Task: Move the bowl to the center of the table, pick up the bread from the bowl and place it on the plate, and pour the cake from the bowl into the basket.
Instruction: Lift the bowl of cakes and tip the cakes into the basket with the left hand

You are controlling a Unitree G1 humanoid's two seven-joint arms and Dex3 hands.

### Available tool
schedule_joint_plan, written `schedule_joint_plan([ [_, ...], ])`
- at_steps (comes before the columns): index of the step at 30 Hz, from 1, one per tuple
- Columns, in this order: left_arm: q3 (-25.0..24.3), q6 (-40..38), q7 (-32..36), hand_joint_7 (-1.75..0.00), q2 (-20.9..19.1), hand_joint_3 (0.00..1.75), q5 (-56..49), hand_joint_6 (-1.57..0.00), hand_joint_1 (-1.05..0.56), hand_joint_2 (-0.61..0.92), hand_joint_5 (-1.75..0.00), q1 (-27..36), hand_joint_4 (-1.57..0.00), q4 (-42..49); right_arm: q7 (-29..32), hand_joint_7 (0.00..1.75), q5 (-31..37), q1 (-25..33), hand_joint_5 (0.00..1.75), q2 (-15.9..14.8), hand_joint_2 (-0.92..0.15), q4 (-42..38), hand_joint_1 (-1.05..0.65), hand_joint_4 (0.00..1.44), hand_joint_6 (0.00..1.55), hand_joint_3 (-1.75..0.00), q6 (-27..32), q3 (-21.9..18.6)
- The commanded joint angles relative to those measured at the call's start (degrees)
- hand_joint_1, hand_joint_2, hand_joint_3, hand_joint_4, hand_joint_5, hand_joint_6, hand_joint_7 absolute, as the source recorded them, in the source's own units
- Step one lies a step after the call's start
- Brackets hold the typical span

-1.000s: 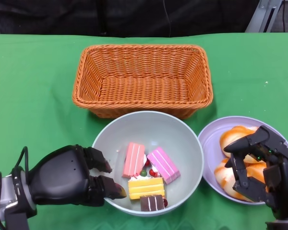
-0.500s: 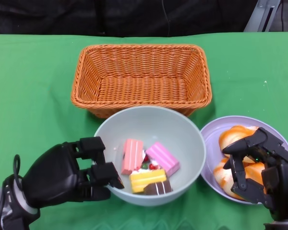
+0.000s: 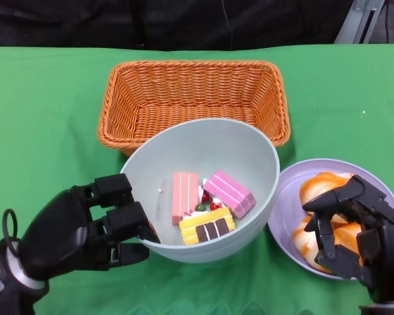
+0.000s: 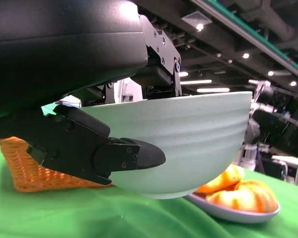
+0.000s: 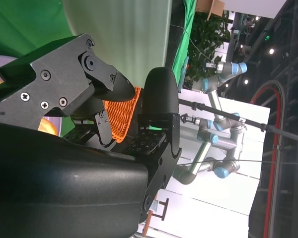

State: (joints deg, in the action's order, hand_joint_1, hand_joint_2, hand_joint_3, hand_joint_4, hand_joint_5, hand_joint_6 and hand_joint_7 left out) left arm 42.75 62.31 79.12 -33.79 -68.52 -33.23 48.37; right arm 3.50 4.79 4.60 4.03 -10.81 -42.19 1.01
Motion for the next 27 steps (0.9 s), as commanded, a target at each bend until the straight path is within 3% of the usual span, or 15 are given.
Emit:
schedule_joint_plan([
  [1,-2.93,3.27,-1.03,-1.48,-2.14,0.65,3.94,-0.51,-0.09,0.86,-1.45,0.81,-0.61,-2.52,0.12,1.26,-0.18,-0.36,1.55,-0.72,-0.57,-0.52,-0.01,0.75,0.71,-1.05,-0.58,-0.51],
  [5,-5.98,7.91,-6.76,-1.45,-2.68,0.57,8.32,-0.54,-0.11,0.91,-1.52,1.28,-0.58,-5.01,-0.46,1.27,-0.67,-0.63,1.55,-1.02,-0.58,-1.28,-0.01,0.76,0.71,-1.04,-0.67,-0.54],
  [9,-9.44,12.72,-15.45,-1.38,-1.83,0.49,14.54,-0.57,-0.14,0.92,-1.48,0.50,-0.59,-5.15,-0.85,1.27,-0.35,-0.24,1.54,-0.97,-0.56,-1.50,-0.01,0.76,0.70,-1.05,-0.27,-0.15],
  [15,-14.59,13.19,-26.77,-1.35,0.59,0.45,20.08,-0.59,-0.12,0.92,-1.41,-1.14,-0.63,-4.59,-1.28,1.28,0.92,0.26,1.53,-1.18,-0.55,-2.35,-0.03,0.75,0.69,-1.05,-0.62,0.45],
  [21,-18.25,12.69,-35.48,-1.40,3.50,0.40,23.65,-0.59,-0.10,0.92,-1.56,-3.14,-0.61,-2.32,-1.68,1.28,1.29,0.55,1.52,-1.03,-0.56,-2.91,-0.01,0.76,0.69,-1.06,-0.25,1.05],
  [27,-20.54,11.90,-40.69,-1.48,6.31,0.46,24.83,-0.60,-0.08,0.90,-1.71,-6.32,-0.55,0.74,-1.49,1.27,1.75,0.57,1.50,-1.15,-0.55,-3.70,0.00,0.77,0.70,-1.06,-0.47,1.45],
])
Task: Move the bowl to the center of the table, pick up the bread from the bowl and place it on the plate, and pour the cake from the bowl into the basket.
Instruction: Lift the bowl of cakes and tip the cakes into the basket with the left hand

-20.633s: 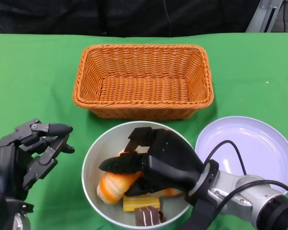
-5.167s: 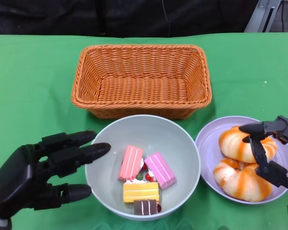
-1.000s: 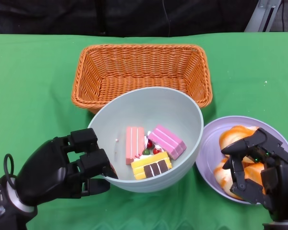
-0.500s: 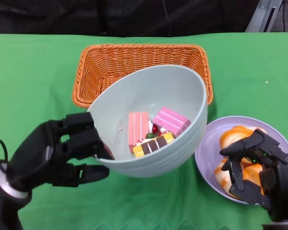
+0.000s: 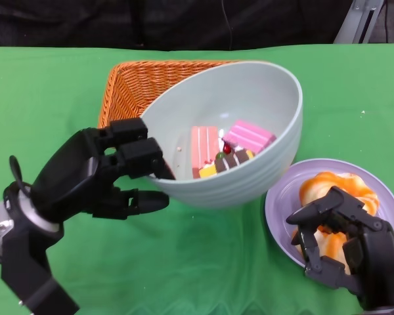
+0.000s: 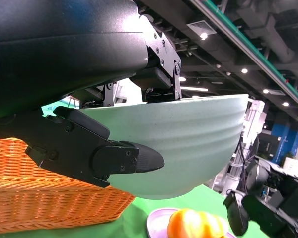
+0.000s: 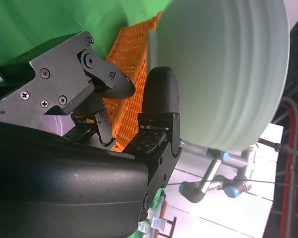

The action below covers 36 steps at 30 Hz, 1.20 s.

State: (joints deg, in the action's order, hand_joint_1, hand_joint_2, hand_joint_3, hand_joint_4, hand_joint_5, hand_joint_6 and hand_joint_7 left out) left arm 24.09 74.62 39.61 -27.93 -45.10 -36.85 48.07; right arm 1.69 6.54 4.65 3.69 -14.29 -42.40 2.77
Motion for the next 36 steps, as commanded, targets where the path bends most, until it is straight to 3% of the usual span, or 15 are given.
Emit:
schedule_joint_plan([
  [1,-2.12,-0.65,-1.71,-1.50,0.75,0.51,1.37,-0.59,-0.09,0.88,-1.73,-3.14,-0.53,1.44,0.29,1.27,-0.02,0.54,1.50,-0.78,-0.55,-0.26,0.00,0.77,0.70,-1.05,-0.22,-0.25],
  [10,-3.02,-3.83,-5.61,-1.62,4.71,0.68,2.84,-0.51,-0.12,0.82,-1.75,-9.31,-0.51,8.06,-0.70,1.28,-1.02,0.67,1.52,-0.79,-0.57,-1.31,0.01,0.76,0.70,-1.02,-0.83,0.28],
  [20,-4.66,-7.00,-12.11,-1.51,9.10,0.92,7.75,-0.59,-0.07,0.69,-1.70,-13.31,-0.56,13.20,-1.35,1.29,-1.15,0.87,1.53,-0.69,-0.58,-2.00,0.02,0.76,0.71,-1.02,-1.31,0.36],
  [23,-5.78,-7.53,-16.77,-1.47,10.78,0.90,12.09,-0.61,-0.06,0.69,-1.68,-13.57,-0.57,15.11,-1.23,1.29,-0.84,0.99,1.53,-0.71,-0.56,-2.25,0.02,0.75,0.71,-1.04,-1.24,0.35],
  [26,-6.90,-8.22,-20.84,-1.38,12.19,0.75,15.53,-0.65,-0.05,0.77,-1.67,-13.48,-0.57,16.14,-1.04,1.29,-0.59,1.27,1.51,-0.56,-0.57,-2.24,0.00,0.75,0.71,-1.03,-0.89,0.37],
  [31,-8.04,-8.95,-24.06,-1.29,13.31,0.60,17.00,-0.70,-0.03,0.86,-1.50,-13.50,-0.64,16.61,-0.72,1.29,-0.34,1.20,1.50,-0.41,-0.57,-2.93,0.01,0.75,0.71,-1.01,-1.71,0.40],
  [34,-8.79,-9.85,-25.63,-1.30,14.40,0.59,17.86,-0.71,-0.03,0.86,-1.54,-13.67,-0.64,17.21,-0.52,1.29,0.04,0.97,1.50,-0.53,-0.56,-3.56,0.01,0.77,0.72,-1.02,-2.42,0.50],
  [36,-9.38,-10.96,-27.04,-1.43,15.35,0.70,19.01,-0.68,-0.03,0.79,-1.68,-13.83,-0.58,17.70,-1.11,1.29,-0.62,1.15,1.51,-0.52,-0.57,-3.26,0.00,0.76,0.71,-1.02,-1.88,0.80],
])
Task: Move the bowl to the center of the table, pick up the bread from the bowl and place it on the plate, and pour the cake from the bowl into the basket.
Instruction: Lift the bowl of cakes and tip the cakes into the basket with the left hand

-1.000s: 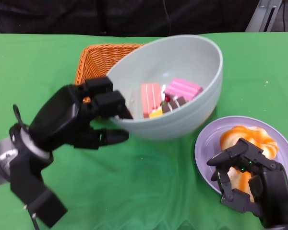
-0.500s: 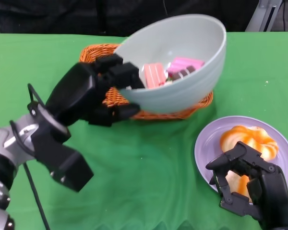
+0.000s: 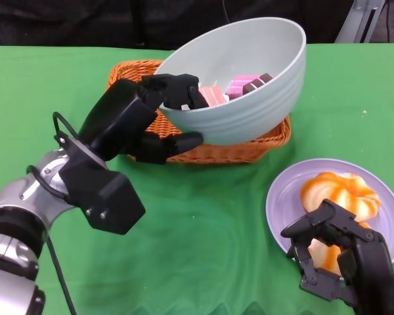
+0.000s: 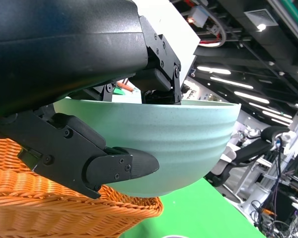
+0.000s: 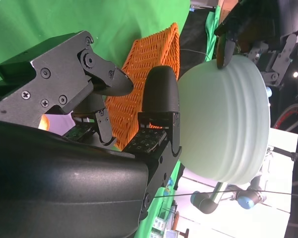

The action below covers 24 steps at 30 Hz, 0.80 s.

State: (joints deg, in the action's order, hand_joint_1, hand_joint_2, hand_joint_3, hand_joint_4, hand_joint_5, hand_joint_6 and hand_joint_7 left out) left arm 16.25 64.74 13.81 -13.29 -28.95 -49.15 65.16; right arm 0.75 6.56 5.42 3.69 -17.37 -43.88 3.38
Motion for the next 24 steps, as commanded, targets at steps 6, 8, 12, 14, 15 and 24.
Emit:
schedule_joint_plan([
  [6,-3.98,-3.79,-7.18,-1.49,3.80,0.94,8.13,-0.65,-0.01,0.66,-1.71,-1.71,-0.56,1.43,0.24,1.30,0.30,0.64,1.51,-0.46,-0.57,-0.33,0.00,0.75,0.70,-1.03,-0.77,0.40],
  [8,-4.58,-4.51,-8.46,-1.50,4.55,0.97,9.01,-0.65,-0.01,0.64,-1.71,-1.70,-0.55,1.41,0.01,1.30,0.02,0.78,1.51,-0.39,-0.57,-0.24,0.00,0.75,0.70,-1.03,-0.73,0.56],
  [12,-5.20,-5.23,-9.66,-1.51,5.18,1.03,9.60,-0.64,0.00,0.62,-1.72,-1.61,-0.55,1.16,-0.23,1.29,-0.48,0.91,1.51,-0.32,-0.58,-0.13,0.02,0.74,0.70,-1.02,-0.68,0.78],
  [14,-5.58,-6.04,-9.49,-1.52,6.02,1.04,9.55,-0.65,-0.01,0.62,-1.71,-1.84,-0.56,1.51,0.22,1.28,0.44,0.64,1.52,-0.53,-0.58,-0.71,0.01,0.75,0.70,-1.01,-1.26,0.79],
  [15,-5.77,-6.33,-9.48,-1.52,6.30,1.04,9.51,-0.65,-0.02,0.63,-1.69,-1.90,-0.57,1.60,0.35,1.28,0.70,0.57,1.52,-0.58,-0.58,-0.86,0.00,0.75,0.70,-1.01,-1.39,0.80],
  [24,-7.62,-8.52,-8.85,-1.55,8.47,0.95,9.71,-0.64,-0.05,0.69,-1.75,-2.83,-0.57,2.81,1.41,1.23,1.99,0.23,1.52,-0.81,-0.58,-1.74,0.00,0.78,0.73,-1.01,-2.27,0.93],
])
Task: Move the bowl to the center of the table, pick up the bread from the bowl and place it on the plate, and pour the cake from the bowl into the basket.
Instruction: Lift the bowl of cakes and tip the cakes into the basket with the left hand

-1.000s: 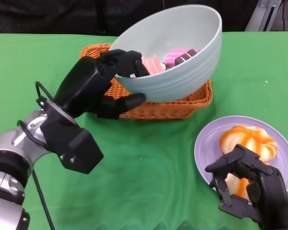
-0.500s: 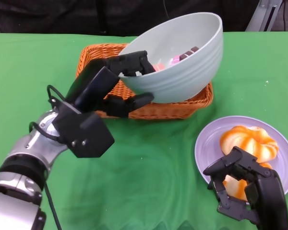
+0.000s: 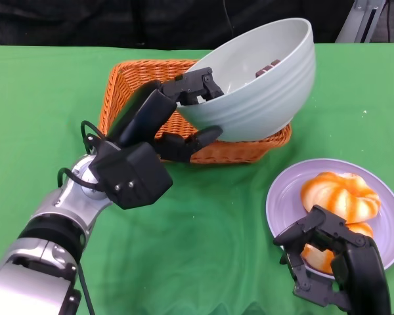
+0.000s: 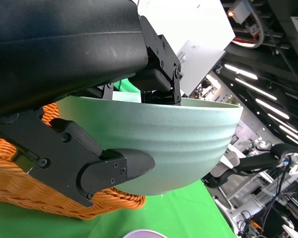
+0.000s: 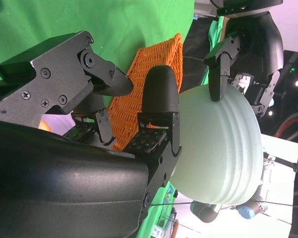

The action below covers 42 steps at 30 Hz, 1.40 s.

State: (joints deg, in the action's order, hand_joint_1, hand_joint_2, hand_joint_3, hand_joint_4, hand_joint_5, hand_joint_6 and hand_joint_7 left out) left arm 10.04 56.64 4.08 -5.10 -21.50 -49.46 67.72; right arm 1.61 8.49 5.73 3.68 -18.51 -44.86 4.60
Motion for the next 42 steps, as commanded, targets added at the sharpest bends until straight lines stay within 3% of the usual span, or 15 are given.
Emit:
schedule_joint_plan([
  [1,-1.74,-0.93,0.72,-1.55,0.54,0.95,2.48,-0.64,-0.06,0.70,-1.75,-2.60,-0.57,0.37,0.57,1.23,0.04,-0.16,1.52,-0.85,-0.58,-0.84,0.00,0.78,0.73,-1.00,-1.61,-0.27],
  [11,-6.40,-4.55,-1.49,-1.45,3.82,0.89,8.75,-0.69,-0.08,0.73,-1.68,-2.52,-0.64,0.85,0.49,1.22,0.04,-0.07,1.52,-1.04,-0.59,-1.71,0.00,0.79,0.74,-0.99,-2.04,0.01],
  [20,-13.56,-11.53,-12.66,-1.40,7.82,0.75,21.30,-0.71,-0.11,0.81,-1.63,-2.55,-0.66,-0.77,0.54,1.22,-0.09,-0.22,1.53,-1.21,-0.58,-2.76,0.02,0.78,0.74,-1.01,-2.79,0.22],
  [26,-17.56,-17.93,-20.83,-1.42,8.58,0.79,28.51,-0.71,-0.13,0.74,-1.56,-2.73,-0.70,-3.75,1.02,1.22,0.73,-0.67,1.53,-1.45,-0.56,-3.79,0.02,0.79,0.74,-1.04,-3.32,0.19],
  [35,-18.87,-21.59,-24.72,-1.37,8.43,0.77,31.68,-0.75,-0.14,0.72,-1.50,-2.23,-0.74,-8.84,0.75,1.24,0.42,-0.81,1.53,-1.55,-0.58,-4.38,0.00,0.80,0.72,-1.01,-4.20,0.42],
  [42,-19.15,-24.61,-26.02,-1.40,9.36,0.77,33.64,-0.75,-0.15,0.73,-1.53,-1.72,-0.73,-13.64,-0.04,1.22,0.19,1.07,1.52,-1.85,-0.60,0.51,-0.01,0.79,0.72,-0.97,-0.61,0.88],
])
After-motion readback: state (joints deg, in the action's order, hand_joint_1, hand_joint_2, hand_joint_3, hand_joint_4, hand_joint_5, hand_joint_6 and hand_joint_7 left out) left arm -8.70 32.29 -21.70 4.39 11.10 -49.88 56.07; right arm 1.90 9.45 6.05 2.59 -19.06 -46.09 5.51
